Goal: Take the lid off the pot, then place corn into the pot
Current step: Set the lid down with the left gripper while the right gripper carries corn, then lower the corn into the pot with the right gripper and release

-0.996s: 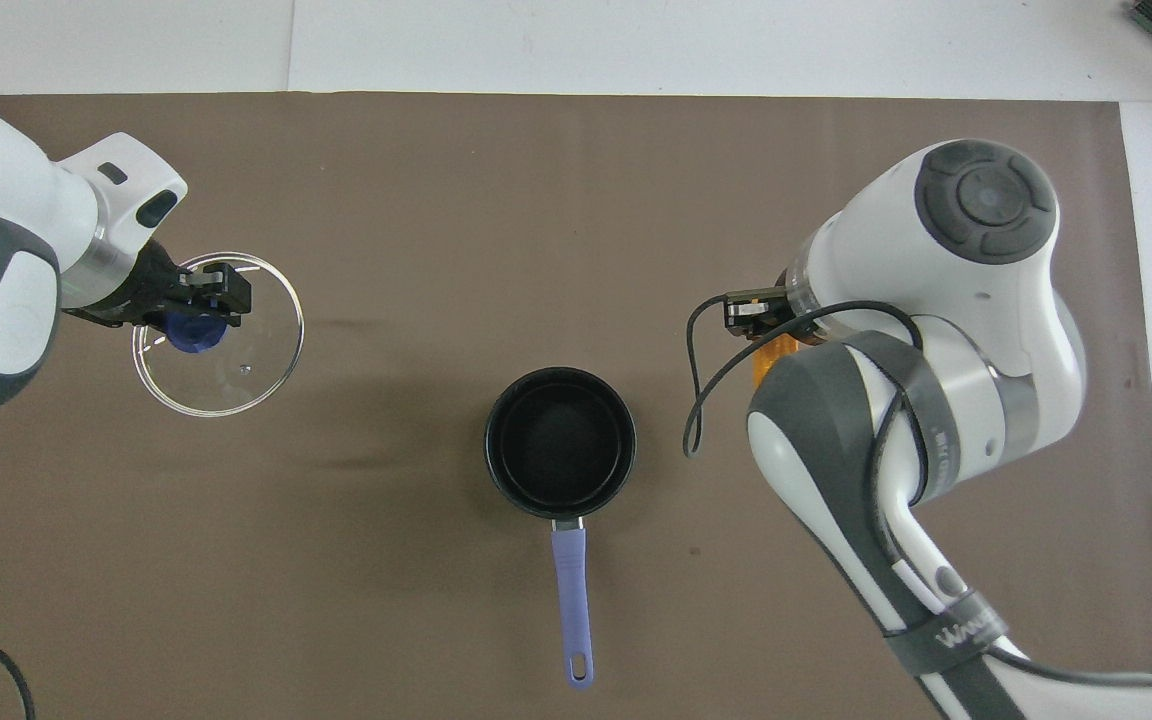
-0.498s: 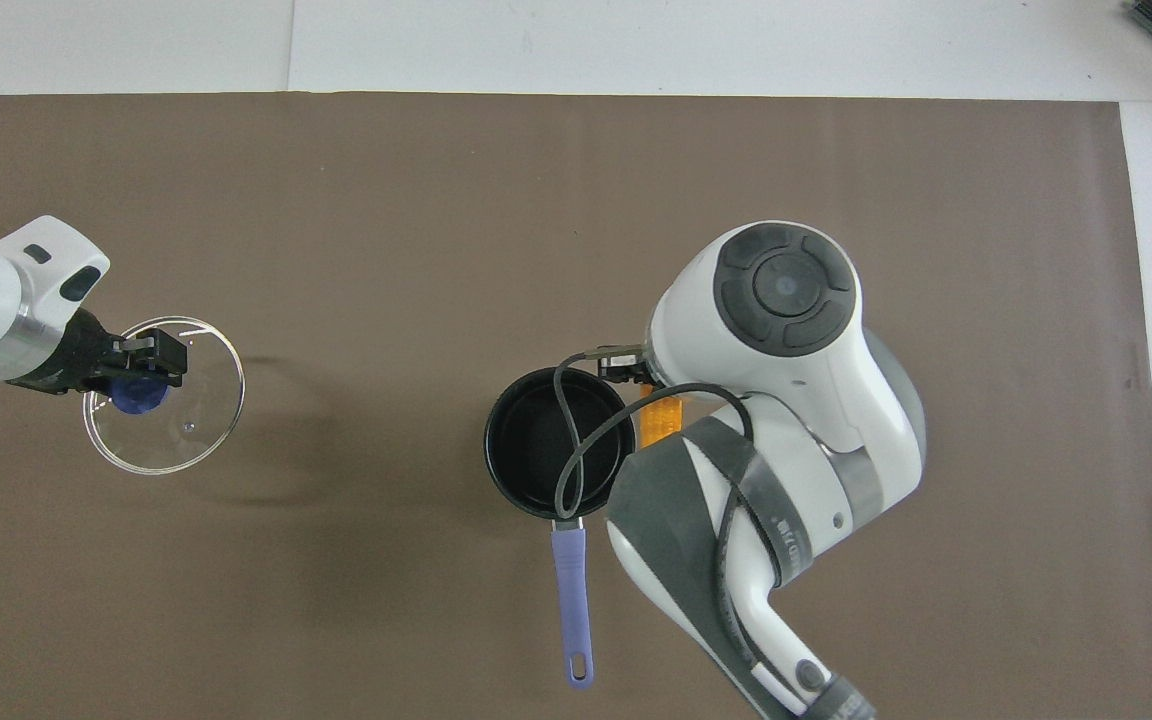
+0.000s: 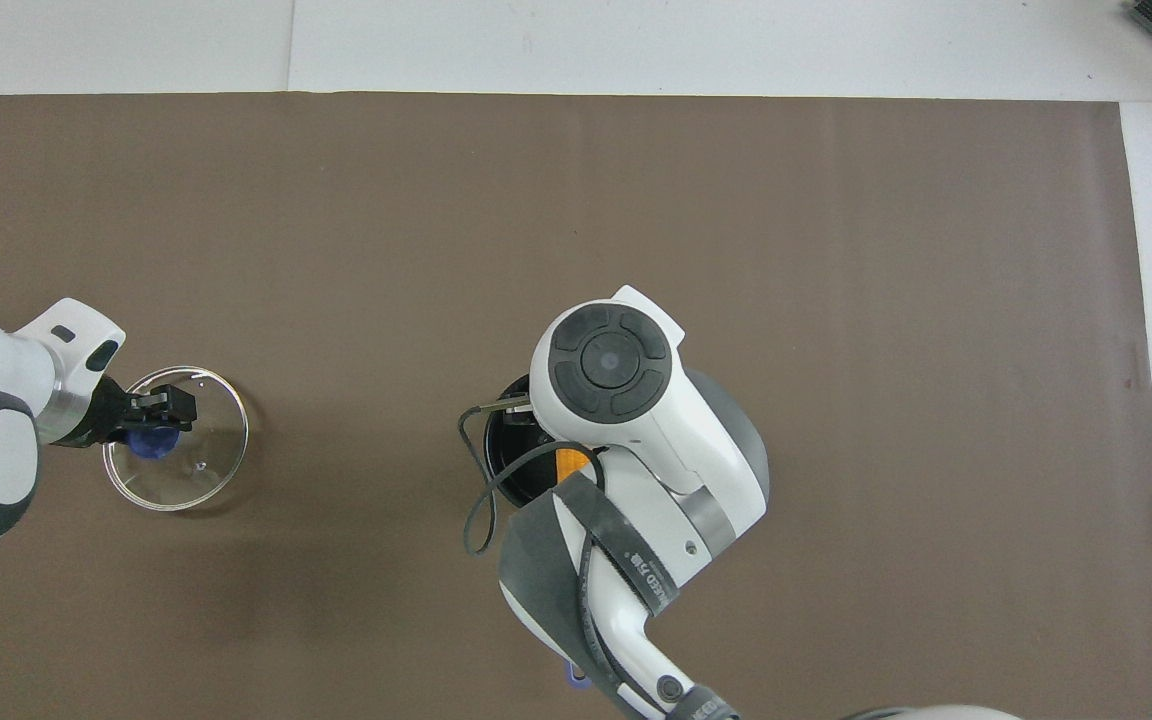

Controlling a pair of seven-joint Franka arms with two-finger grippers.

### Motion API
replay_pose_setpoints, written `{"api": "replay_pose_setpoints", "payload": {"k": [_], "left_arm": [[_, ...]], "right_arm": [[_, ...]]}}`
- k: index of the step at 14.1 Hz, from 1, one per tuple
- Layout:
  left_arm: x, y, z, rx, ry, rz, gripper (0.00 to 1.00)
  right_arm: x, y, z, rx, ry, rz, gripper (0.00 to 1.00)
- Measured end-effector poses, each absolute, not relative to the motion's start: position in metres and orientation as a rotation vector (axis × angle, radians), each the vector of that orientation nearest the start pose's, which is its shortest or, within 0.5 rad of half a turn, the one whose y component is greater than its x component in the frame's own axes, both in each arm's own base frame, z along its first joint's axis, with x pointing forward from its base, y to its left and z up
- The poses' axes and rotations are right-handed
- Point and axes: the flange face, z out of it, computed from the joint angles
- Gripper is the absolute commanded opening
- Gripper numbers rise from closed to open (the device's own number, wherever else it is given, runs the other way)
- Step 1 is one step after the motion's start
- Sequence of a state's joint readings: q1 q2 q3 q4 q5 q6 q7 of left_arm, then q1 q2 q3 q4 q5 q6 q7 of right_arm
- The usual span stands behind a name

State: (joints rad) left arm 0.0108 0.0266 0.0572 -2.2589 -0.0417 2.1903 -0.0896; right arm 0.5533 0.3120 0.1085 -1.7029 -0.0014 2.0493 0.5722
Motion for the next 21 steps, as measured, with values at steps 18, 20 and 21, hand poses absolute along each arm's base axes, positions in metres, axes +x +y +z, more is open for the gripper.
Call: {"api": "replay_pose_setpoints", "payload": {"k": [18, 20, 21], "left_arm": [[0.556, -0.016, 0.468, -3.180, -0.126, -0.008, 1.00], [0.555, -0.041, 0.476, -3.182, -0.045, 0.015, 1.00], [0.555, -0.047, 0.484, -3.182, 0.003, 0.038, 1.00]], "right_arm": [[0.510, 0.398, 0.359, -3.117, -0.146, 0.048, 0.00], [0.515, 0.397, 0.362, -3.108, -0.136, 0.026, 0.00], [0.517, 0.397, 0.365, -3.104, -0.134, 0.018, 0.00]]}}
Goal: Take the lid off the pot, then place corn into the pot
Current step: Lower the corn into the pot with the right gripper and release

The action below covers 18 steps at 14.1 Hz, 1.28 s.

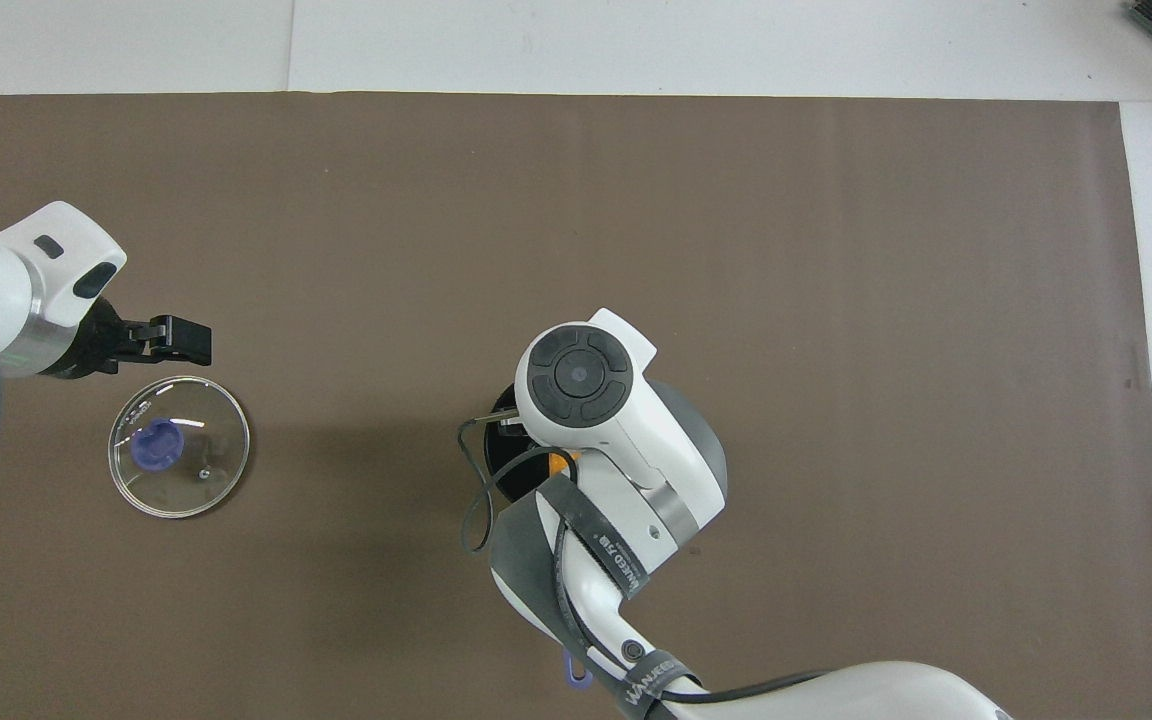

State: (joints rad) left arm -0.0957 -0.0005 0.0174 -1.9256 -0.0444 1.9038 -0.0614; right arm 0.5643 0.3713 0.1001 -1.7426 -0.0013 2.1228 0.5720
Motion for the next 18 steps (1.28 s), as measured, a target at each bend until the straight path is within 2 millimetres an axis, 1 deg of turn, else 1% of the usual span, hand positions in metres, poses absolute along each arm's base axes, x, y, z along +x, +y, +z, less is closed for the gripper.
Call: {"api": "replay_pose_setpoints", "payload": {"k": [2, 4, 6, 8, 12, 15, 16, 18], "left_arm": [[0.555, -0.051, 0.507, -3.180, 0.107, 0.074, 1.00], [0.555, -0.052, 0.527, -3.179, 0.146, 0.081, 1.00], [0.555, -0.052, 0.544, -3.178, 0.158, 0.093, 1.00], [0.553, -0.052, 0.566, -3.178, 0.161, 0.108, 1.00], [0.552, -0.052, 0.602, -3.173, 0.168, 0.182, 1.00], [0.557, -0.051, 0.614, -3.173, 0.167, 0.176, 1.00], [0.558, -0.052, 0.616, -3.173, 0.170, 0.171, 1.00], [0.558, -0.052, 0.617, -3.173, 0.180, 0.164, 1.00]], "right_arm": [[0.519, 0.400, 0.369, -3.096, -0.133, 0.005, 0.00], [0.517, 0.403, 0.369, -3.082, -0.124, 0.020, 0.00], [0.516, 0.405, 0.365, -3.079, -0.122, 0.037, 0.00], [0.516, 0.405, 0.360, -3.083, -0.119, 0.047, 0.00], [0.519, 0.402, 0.350, -3.079, -0.109, 0.039, 0.00], [0.518, 0.401, 0.340, -3.080, -0.107, 0.039, 0.00], [0.518, 0.400, 0.338, -3.082, -0.105, 0.041, 0.02], [0.516, 0.398, 0.334, -3.086, -0.104, 0.050, 0.14]]}}
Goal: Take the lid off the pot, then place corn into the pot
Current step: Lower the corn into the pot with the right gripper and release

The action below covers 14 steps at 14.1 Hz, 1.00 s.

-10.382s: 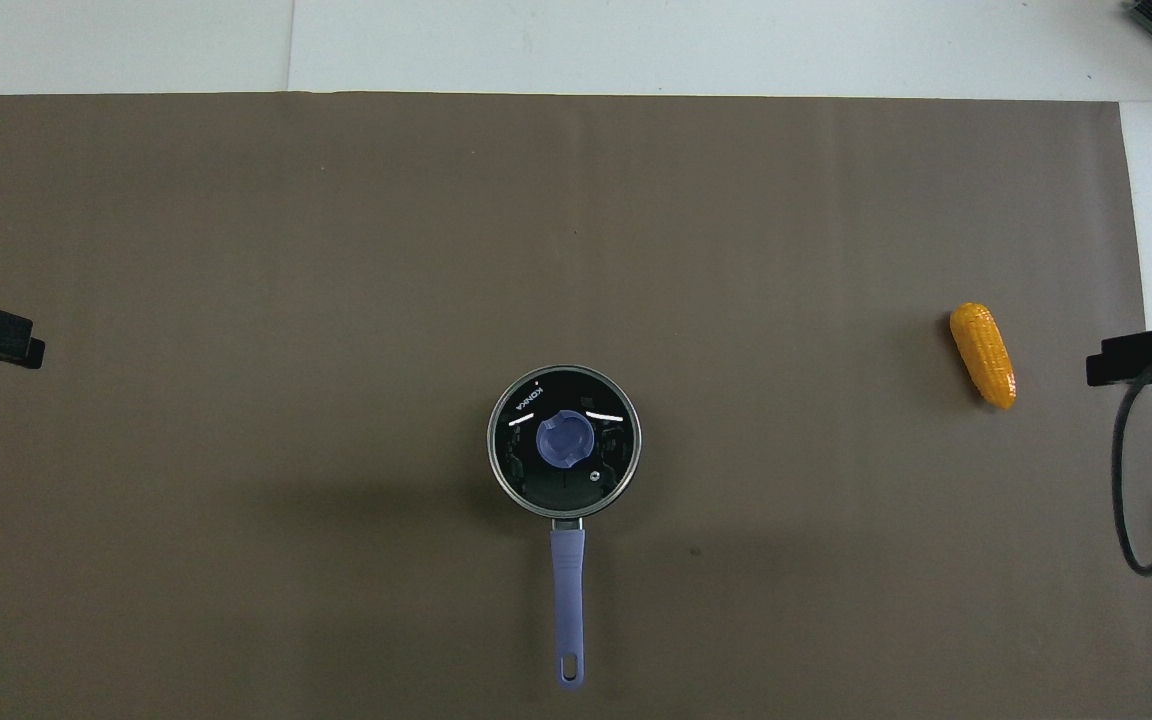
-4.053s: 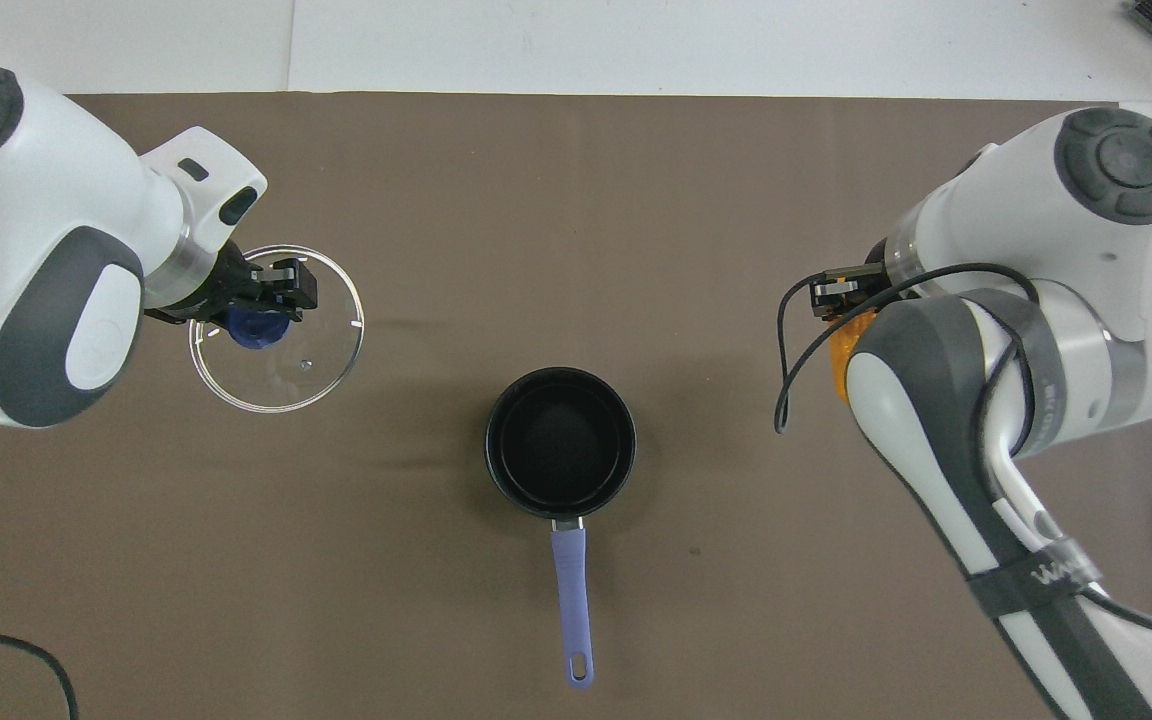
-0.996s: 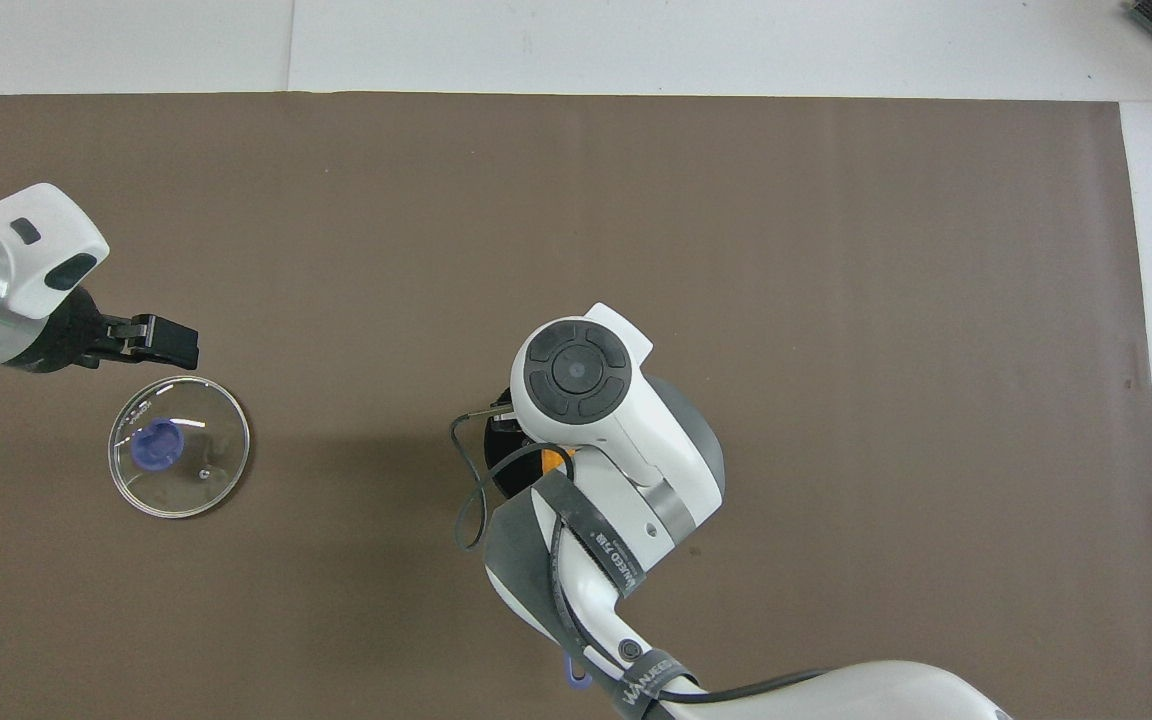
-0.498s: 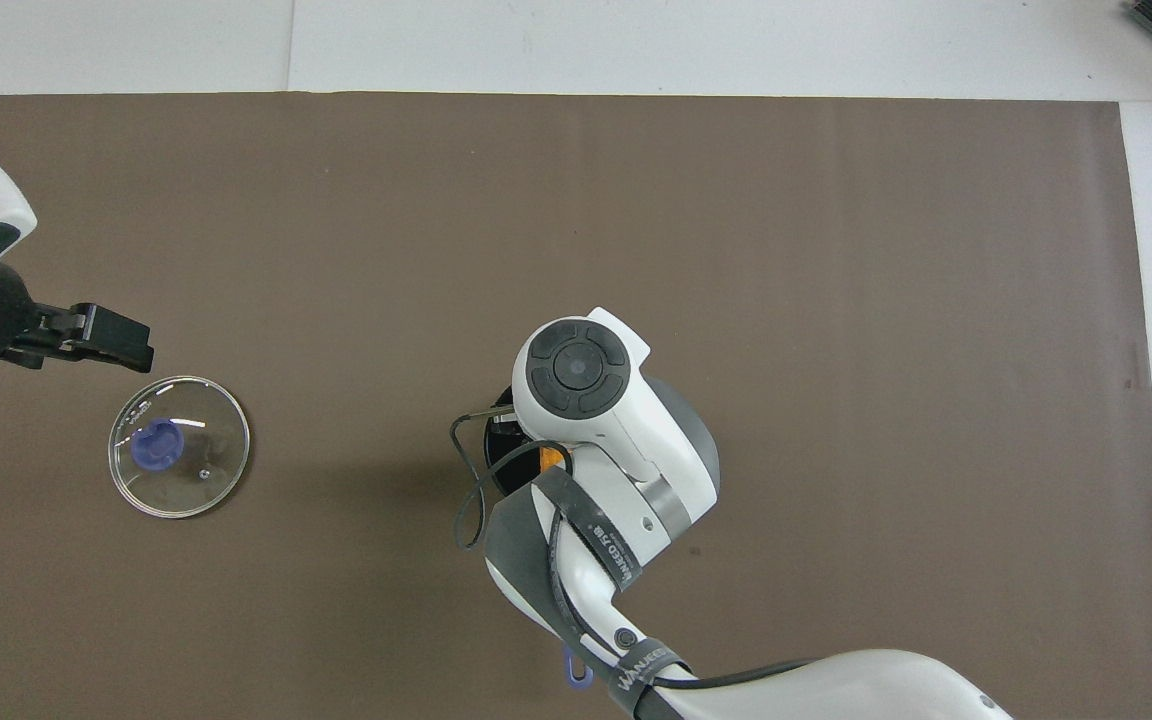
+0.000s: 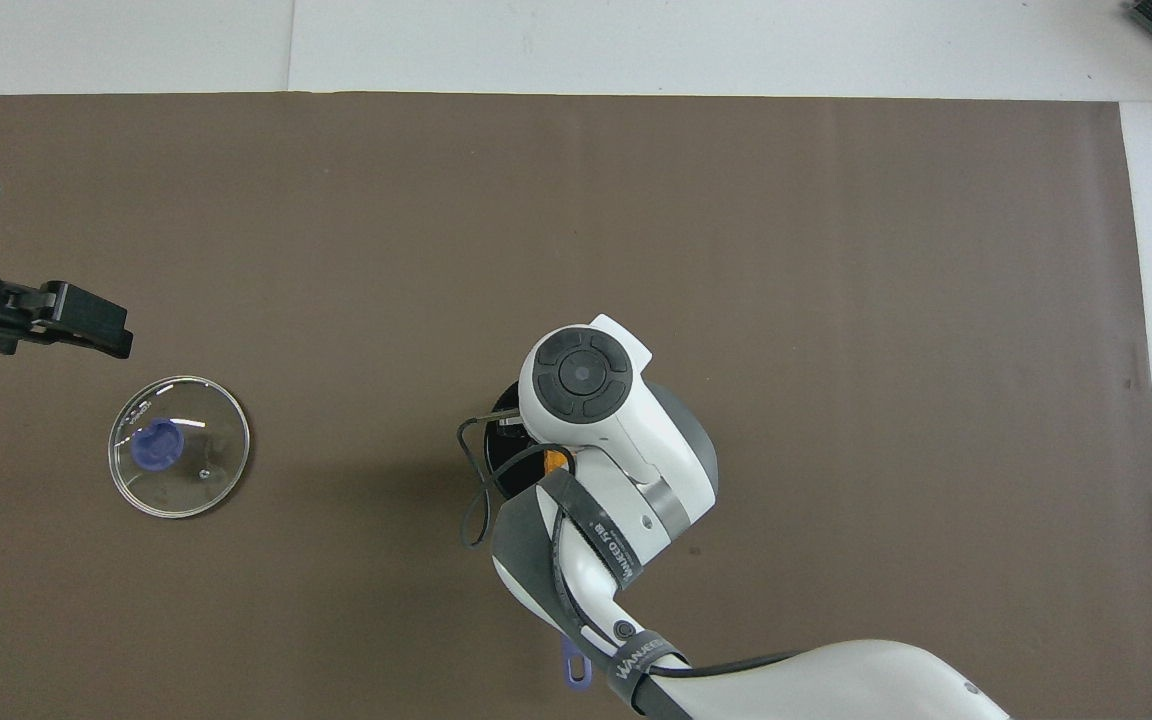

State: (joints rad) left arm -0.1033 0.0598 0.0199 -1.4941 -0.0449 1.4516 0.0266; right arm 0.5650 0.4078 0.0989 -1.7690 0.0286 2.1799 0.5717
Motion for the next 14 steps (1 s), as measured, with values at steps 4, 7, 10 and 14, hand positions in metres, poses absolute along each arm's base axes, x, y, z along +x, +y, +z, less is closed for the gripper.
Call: {"api": "replay_pose_setpoints", "payload": {"k": [4, 7, 10, 14], "left_arm": [[0.558, -0.053, 0.618, -3.172, 0.225, 0.162, 1.00], [0.558, -0.053, 0.618, -3.171, 0.234, 0.162, 1.00], [0.558, -0.053, 0.617, -3.171, 0.232, 0.167, 1.00], [0.558, -0.049, 0.616, -3.172, 0.220, 0.170, 1.00]], "right_arm": [[0.514, 0.397, 0.328, -3.083, -0.103, 0.043, 1.00], [0.514, 0.397, 0.327, -3.083, -0.108, 0.043, 1.00], [0.517, 0.397, 0.336, -3.079, -0.106, 0.032, 1.00], [0.541, 0.364, 0.411, -3.060, -0.030, -0.040, 1.00]]}}
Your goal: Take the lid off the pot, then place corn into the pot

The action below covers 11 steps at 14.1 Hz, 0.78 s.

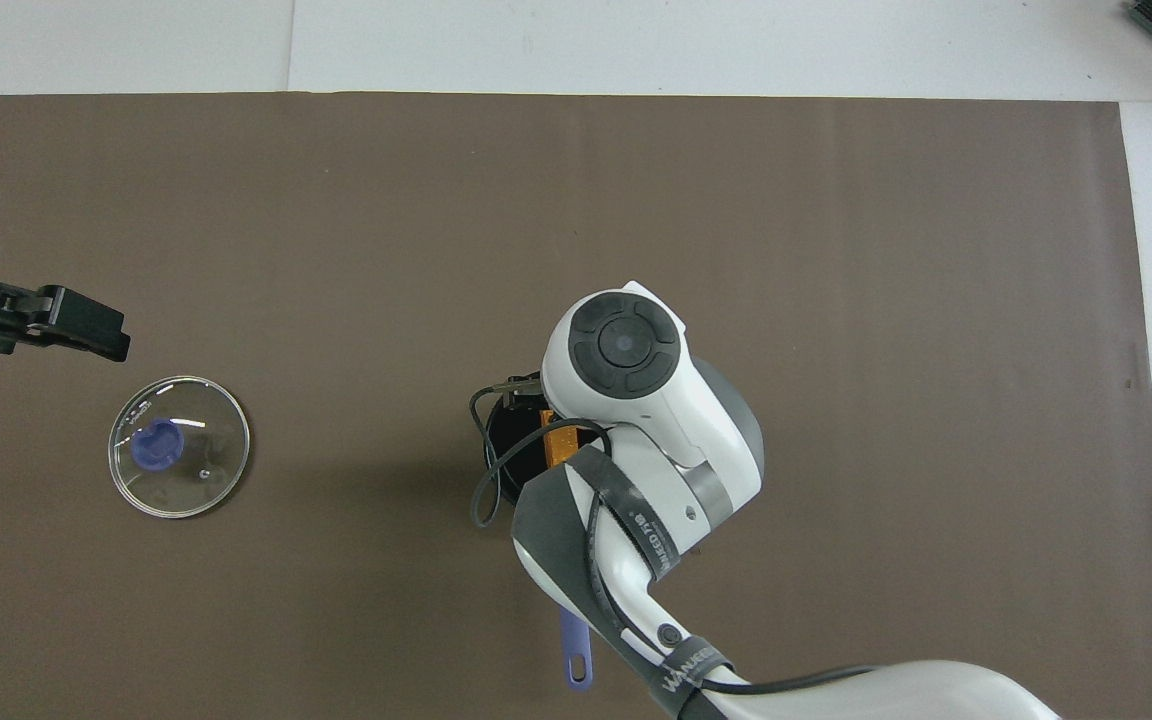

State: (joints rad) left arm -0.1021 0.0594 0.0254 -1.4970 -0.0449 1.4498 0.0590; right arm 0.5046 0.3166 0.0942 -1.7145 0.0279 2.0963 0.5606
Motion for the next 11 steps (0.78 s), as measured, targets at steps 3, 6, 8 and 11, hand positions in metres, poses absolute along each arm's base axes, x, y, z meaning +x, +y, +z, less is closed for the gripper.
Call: {"api": "replay_pose_setpoints", "payload": {"k": [3, 6, 8, 11], "left_arm": [[0.558, -0.043, 0.616, -3.173, 0.204, 0.170, 1.00], [0.559, -0.035, 0.616, -3.175, 0.180, 0.170, 1.00], [0.559, -0.034, 0.616, -3.175, 0.177, 0.170, 1.00], [0.559, -0.034, 0.616, -3.175, 0.177, 0.170, 1.00]], "right_arm": [[0.551, 0.308, 0.483, -3.050, 0.015, -0.106, 1.00], [0.550, 0.261, 0.534, -3.044, 0.059, -0.162, 1.00], [0.548, 0.230, 0.565, -3.039, 0.101, -0.201, 1.00], [0.539, 0.188, 0.610, -3.047, 0.167, -0.207, 1.00]]}}
